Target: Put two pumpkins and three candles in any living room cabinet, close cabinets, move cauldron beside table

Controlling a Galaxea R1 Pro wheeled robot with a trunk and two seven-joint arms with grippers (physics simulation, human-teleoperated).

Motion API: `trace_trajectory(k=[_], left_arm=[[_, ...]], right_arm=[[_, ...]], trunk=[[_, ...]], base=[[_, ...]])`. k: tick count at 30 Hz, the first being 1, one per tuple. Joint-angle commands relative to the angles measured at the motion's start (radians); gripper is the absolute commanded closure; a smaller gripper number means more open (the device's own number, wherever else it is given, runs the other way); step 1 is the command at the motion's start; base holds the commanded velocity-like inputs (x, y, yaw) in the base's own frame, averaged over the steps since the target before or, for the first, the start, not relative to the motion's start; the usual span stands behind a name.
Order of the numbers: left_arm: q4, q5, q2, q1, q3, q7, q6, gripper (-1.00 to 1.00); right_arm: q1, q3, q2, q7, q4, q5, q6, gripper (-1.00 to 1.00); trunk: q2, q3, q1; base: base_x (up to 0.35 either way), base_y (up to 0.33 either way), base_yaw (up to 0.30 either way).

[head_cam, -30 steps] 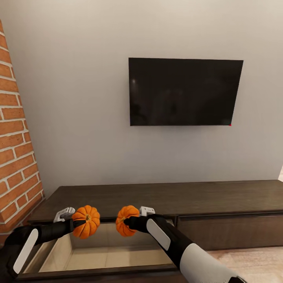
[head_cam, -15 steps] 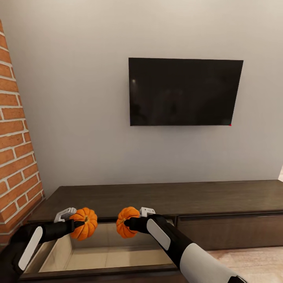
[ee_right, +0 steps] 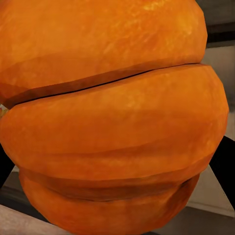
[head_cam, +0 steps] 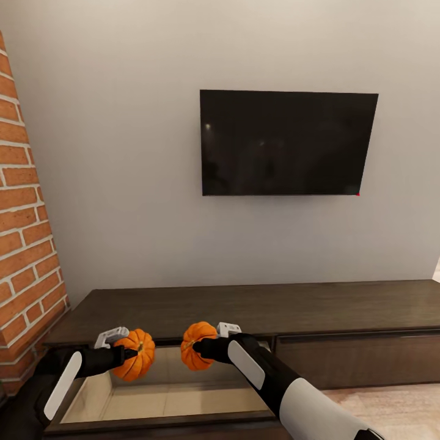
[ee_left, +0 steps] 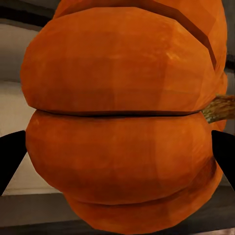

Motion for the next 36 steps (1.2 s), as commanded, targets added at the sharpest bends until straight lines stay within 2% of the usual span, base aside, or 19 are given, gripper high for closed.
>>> trace_trajectory(k=[1, 3, 6, 8, 11, 15, 19, 25, 31, 36], left_arm=[[0.001, -0.007, 0.0, -0.001, -0.004, -0.003, 0.002, 1.0], [0.005, -0.009, -0.003, -0.001, -0.01, 0.0, -0.001, 1.0], [0.007, -0.023, -0.02, -0.001, -0.014, 0.001, -0.01, 1.0], [0.011, -0.047, -0.031, -0.001, -0.018, 0.001, -0.032, 1.0], [0.026, -0.102, -0.055, -0.001, -0.025, 0.002, -0.09, 1.0], [0.044, -0.131, -0.073, -0.001, -0.028, 0.002, -0.11, 1.0], [0.048, -0.137, -0.078, -0.001, -0.029, 0.001, -0.114, 1.0], [0.049, -0.132, -0.077, -0.001, -0.028, -0.007, -0.114, 1.0], [0.049, -0.131, -0.077, -0.001, -0.028, -0.013, -0.114, 1.0], [0.049, -0.131, -0.077, -0.001, -0.028, -0.014, -0.114, 1.0]], right_arm=[[-0.001, 0.003, 0.0, -0.009, -0.001, -0.009, 0.001, 1.0], [-0.001, 0.003, 0.0, -0.009, 0.0, -0.009, 0.0, 1.0], [-0.001, 0.003, 0.0, -0.011, 0.001, -0.009, 0.0, 1.0], [-0.001, 0.004, 0.0, -0.012, 0.002, -0.009, -0.003, 1.0], [-0.001, 0.004, 0.0, -0.012, 0.005, -0.005, -0.014, 1.0], [-0.001, 0.002, 0.0, -0.012, 0.025, 0.048, -0.04, 1.0], [-0.001, 0.002, 0.0, -0.013, 0.044, 0.067, -0.05, 1.0], [-0.002, 0.002, 0.0, -0.015, 0.049, 0.071, -0.05, 1.0], [-0.002, 0.002, 0.0, -0.066, 0.05, 0.072, -0.048, 1.0], [-0.002, 0.002, 0.0, -0.081, 0.05, 0.072, -0.043, 1.0]], trunk=[[-0.001, -0.001, 0.0], [-0.001, -0.001, 0.0], [-0.001, -0.001, 0.0], [-0.001, -0.001, 0.0], [-0.001, -0.001, 0.0], [-0.001, -0.001, 0.0], [-0.001, -0.001, 0.0], [-0.001, -0.001, 0.0], [-0.001, -0.001, 0.0], [-0.001, -0.001, 0.0]], base=[[0.0, 0.0, 0.0], [0.0, 0.0, 0.0], [0.0, 0.0, 0.0], [0.0, 0.0, 0.0], [0.0, 0.0, 0.0], [0.0, 0.0, 0.0], [0.0, 0.0, 0.0], [0.0, 0.0, 0.0], [0.0, 0.0, 0.0], [0.0, 0.0, 0.0]])
